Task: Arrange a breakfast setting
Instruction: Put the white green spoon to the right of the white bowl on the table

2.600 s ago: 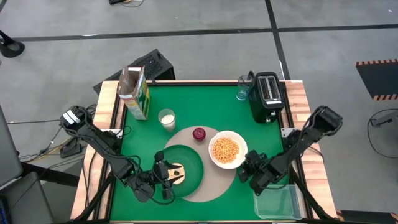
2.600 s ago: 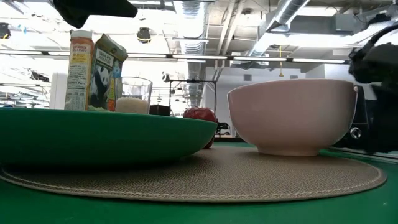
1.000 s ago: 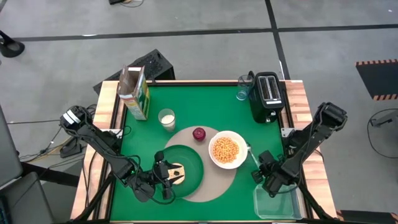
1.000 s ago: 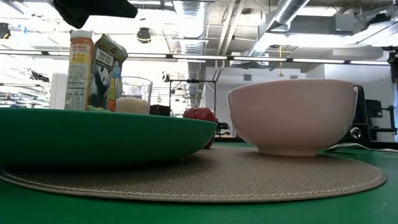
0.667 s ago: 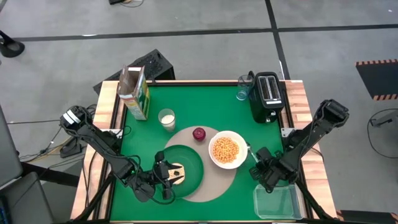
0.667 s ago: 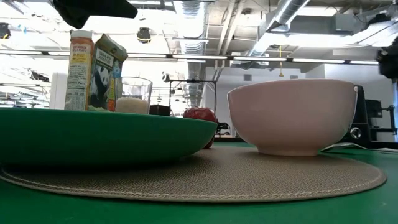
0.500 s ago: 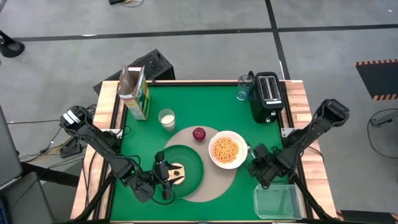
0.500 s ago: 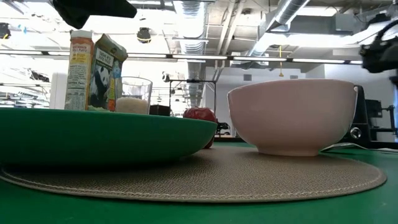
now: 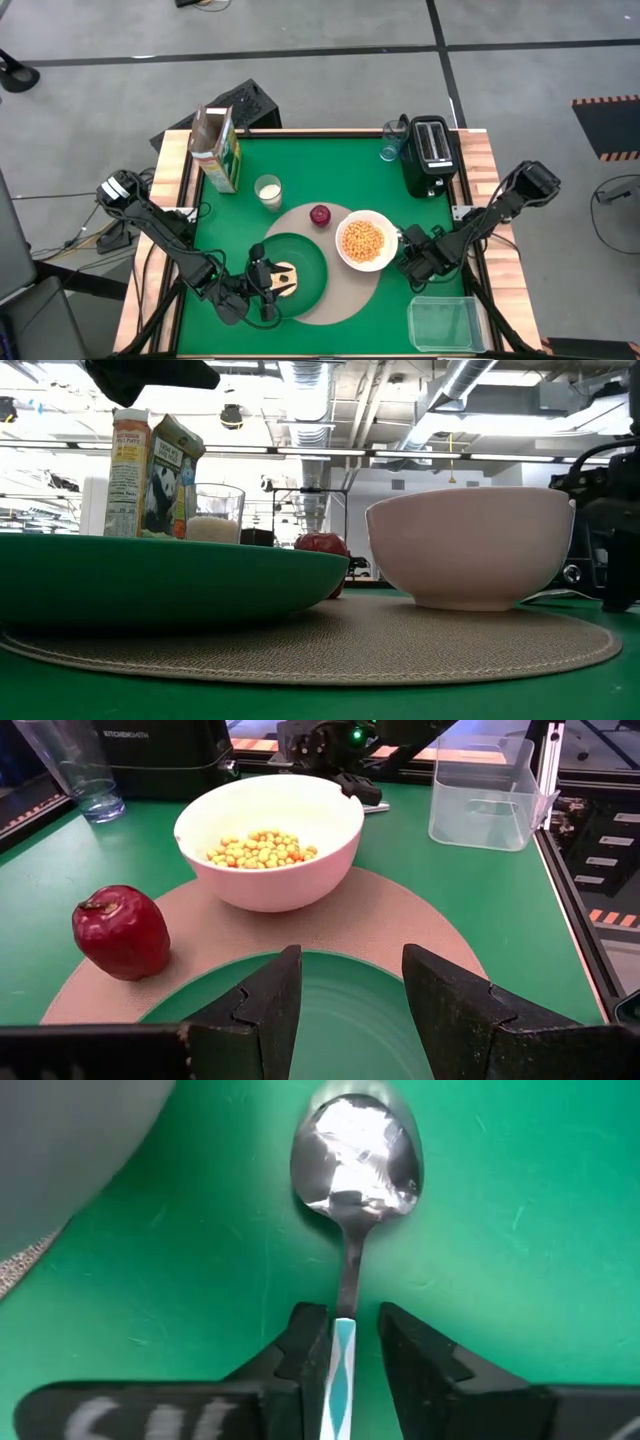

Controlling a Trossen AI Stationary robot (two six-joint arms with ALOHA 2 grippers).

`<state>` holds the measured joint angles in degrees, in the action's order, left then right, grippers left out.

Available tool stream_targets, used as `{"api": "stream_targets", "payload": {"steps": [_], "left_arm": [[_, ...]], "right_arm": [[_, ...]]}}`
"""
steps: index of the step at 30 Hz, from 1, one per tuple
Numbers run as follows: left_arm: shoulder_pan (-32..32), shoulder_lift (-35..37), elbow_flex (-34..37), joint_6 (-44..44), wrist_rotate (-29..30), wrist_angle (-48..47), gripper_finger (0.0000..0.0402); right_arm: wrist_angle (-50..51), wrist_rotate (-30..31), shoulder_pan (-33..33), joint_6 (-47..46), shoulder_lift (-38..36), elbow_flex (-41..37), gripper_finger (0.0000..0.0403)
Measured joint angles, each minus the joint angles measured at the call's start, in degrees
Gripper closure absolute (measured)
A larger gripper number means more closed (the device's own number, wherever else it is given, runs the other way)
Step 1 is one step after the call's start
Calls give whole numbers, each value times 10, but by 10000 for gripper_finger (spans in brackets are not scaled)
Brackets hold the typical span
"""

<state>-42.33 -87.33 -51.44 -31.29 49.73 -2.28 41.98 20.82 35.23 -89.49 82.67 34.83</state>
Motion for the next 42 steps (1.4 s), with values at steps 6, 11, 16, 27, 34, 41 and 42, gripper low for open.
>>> {"api": "stream_targets", "payload": {"steps": [6, 11, 16, 27, 34, 41, 42], "left_arm": [[1, 0, 0, 2, 0, 0, 239], [1, 0, 0, 2, 0, 0, 239], [1, 0, 0, 2, -2, 0, 239], [1, 0, 0, 2, -5, 1, 239], [1, 0, 0, 2, -5, 1, 239], [2, 0, 0, 2, -4, 4, 239], [3, 0, 0, 2, -5, 5, 239]], "right_arm": [[3, -2, 2, 2, 0, -1, 300], [13, -3, 9, 1, -2, -1, 348], [42, -21, 26, -8, -17, 11, 378], [168, 28, 86, -108, -99, 51, 375], [171, 129, 122, -127, -182, 71, 374], [61, 253, 139, -22, -234, 82, 374], [32, 265, 138, 8, -236, 82, 374]]}}
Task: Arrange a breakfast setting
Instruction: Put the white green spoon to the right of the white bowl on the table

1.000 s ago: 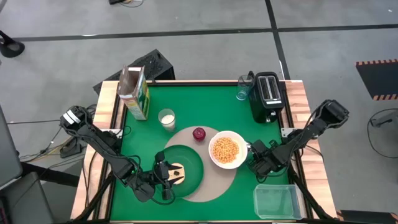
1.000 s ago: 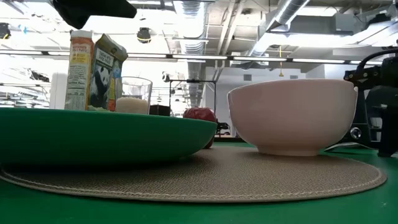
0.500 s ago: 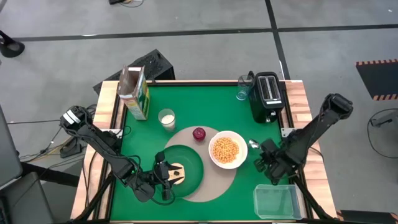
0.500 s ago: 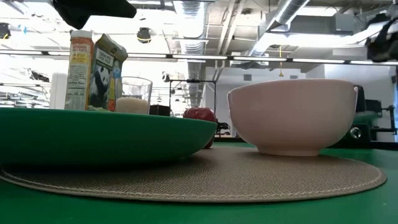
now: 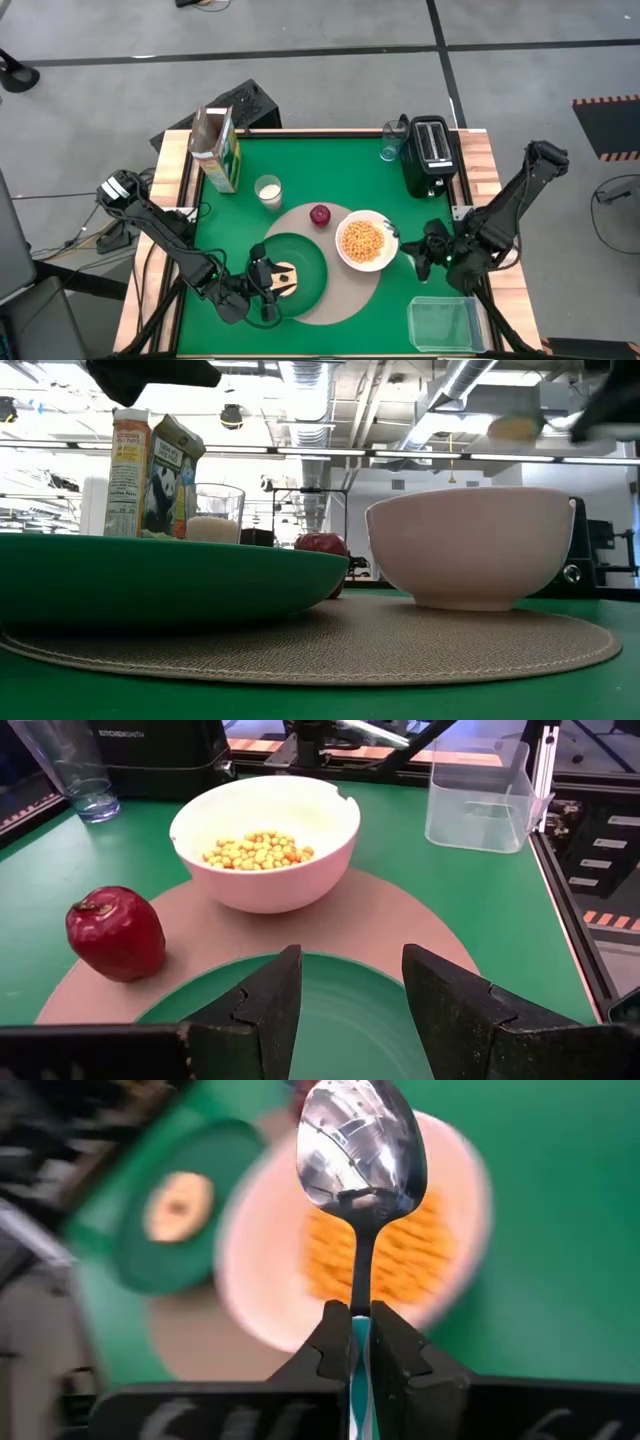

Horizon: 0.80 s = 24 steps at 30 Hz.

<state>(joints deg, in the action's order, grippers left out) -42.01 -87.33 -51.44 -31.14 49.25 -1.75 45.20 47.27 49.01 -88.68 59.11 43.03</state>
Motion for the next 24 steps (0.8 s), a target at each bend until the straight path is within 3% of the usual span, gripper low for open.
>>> {"api": "stream_targets", "payload": {"steps": [6, 11, 15, 24], "left_arm": [[15, 0, 0, 3, -8, 29, 227], [40, 0, 0, 0, -81, 72, 170], [55, 0, 0, 31, -173, 138, 125], [67, -52, 0, 127, -202, 333, 110]], "right_arm": [[-219, 19, -26, 234, 19, 0, 374], [-415, -12, -60, 434, 58, 1, 374], [-587, -101, -99, 562, 111, 1, 374], [-956, -349, -182, 722, 254, 1, 374]]}}
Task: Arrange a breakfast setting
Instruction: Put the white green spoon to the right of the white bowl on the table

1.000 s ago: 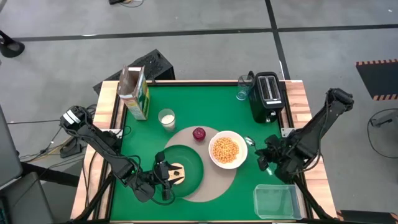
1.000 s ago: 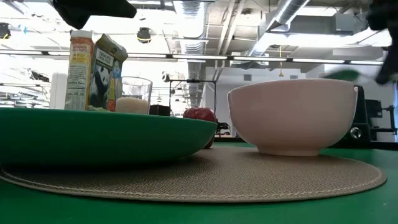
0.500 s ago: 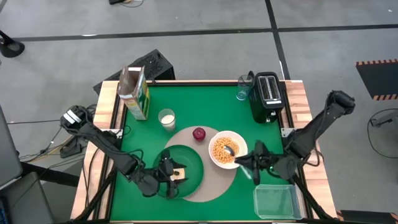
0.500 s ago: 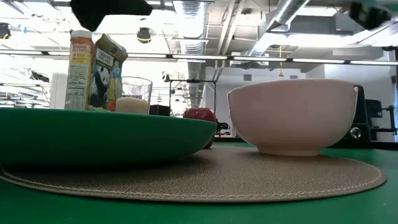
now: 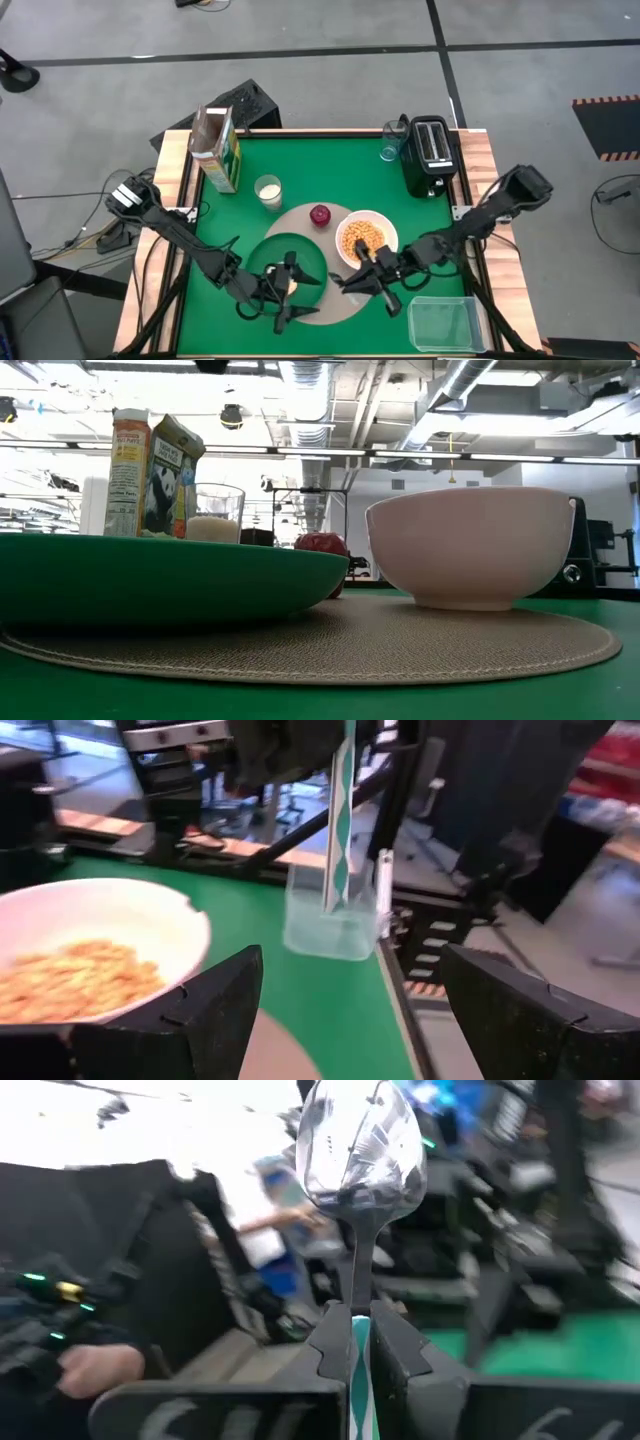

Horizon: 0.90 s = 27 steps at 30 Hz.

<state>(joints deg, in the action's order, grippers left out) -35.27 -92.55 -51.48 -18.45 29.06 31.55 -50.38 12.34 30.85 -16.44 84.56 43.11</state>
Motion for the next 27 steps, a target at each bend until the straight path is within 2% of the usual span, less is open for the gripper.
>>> {"api": "stream_targets", "payload": {"steps": [5, 10, 17, 24, 27], "left_arm": [[26, -42, 0, 4, -60, 89, 110], [49, -70, 0, 9, -71, 144, 110], [64, -79, -2, 13, -156, 180, 110], [64, -79, -2, 20, -152, 188, 111], [64, -79, -2, 29, -150, 188, 125]], "right_arm": [[-152, -106, -38, 14, 78, 4, 374], [-193, -174, -61, 15, 133, 41, 374], [-188, -207, -83, 3, 161, 65, 374], [-186, -205, -96, 0, 161, 66, 374], [-187, -205, -97, 0, 161, 66, 374]]}}
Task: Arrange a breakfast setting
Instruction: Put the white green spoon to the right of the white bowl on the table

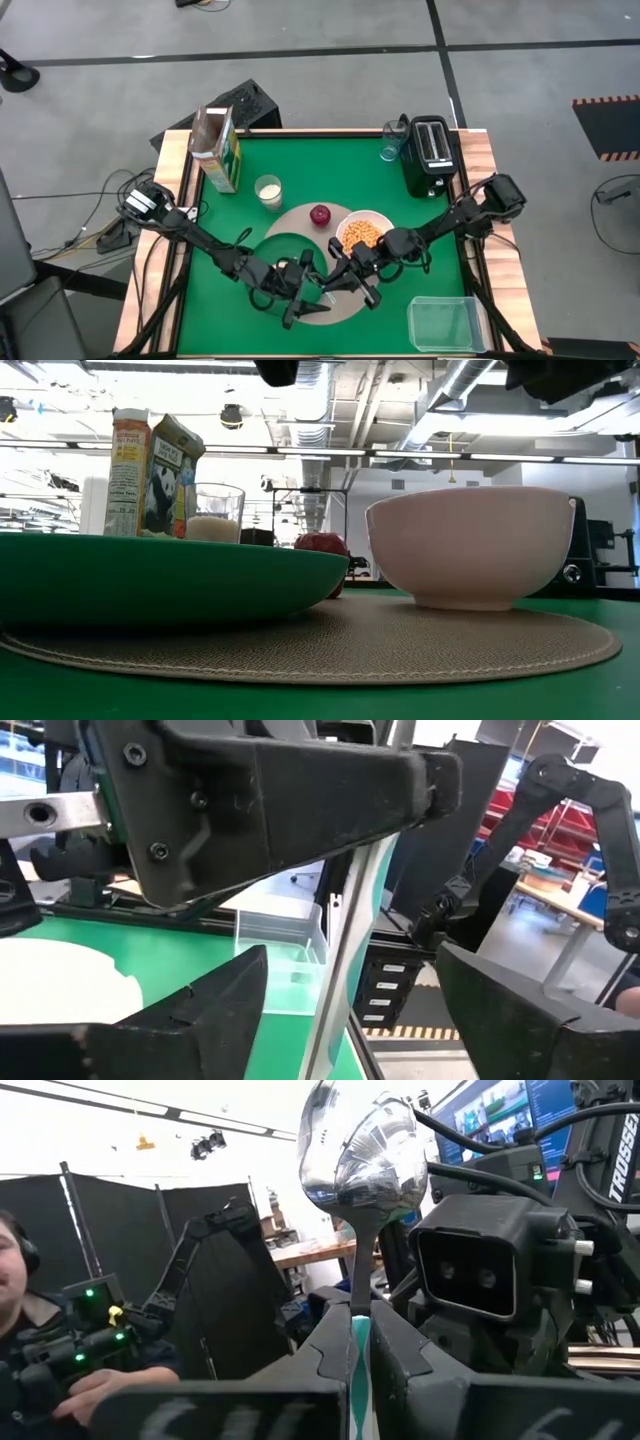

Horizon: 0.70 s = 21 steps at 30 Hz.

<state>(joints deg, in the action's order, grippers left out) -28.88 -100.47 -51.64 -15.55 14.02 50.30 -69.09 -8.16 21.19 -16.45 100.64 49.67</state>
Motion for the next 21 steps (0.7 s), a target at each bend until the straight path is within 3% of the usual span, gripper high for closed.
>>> {"api": "stream_targets", "payload": {"steps": [4, 14, 21], "left_arm": [[0, 0, 0, 3, 0, -5, 182], [0, 0, 0, 35, 0, 0, 378], [2, 0, 0, 29, 2, -3, 366]], "right_arm": [[2, 0, 0, 0, 0, 0, 372], [5, -5, 0, -3, 0, 0, 367], [7, 3, 2, -14, -1, 0, 360]]}}
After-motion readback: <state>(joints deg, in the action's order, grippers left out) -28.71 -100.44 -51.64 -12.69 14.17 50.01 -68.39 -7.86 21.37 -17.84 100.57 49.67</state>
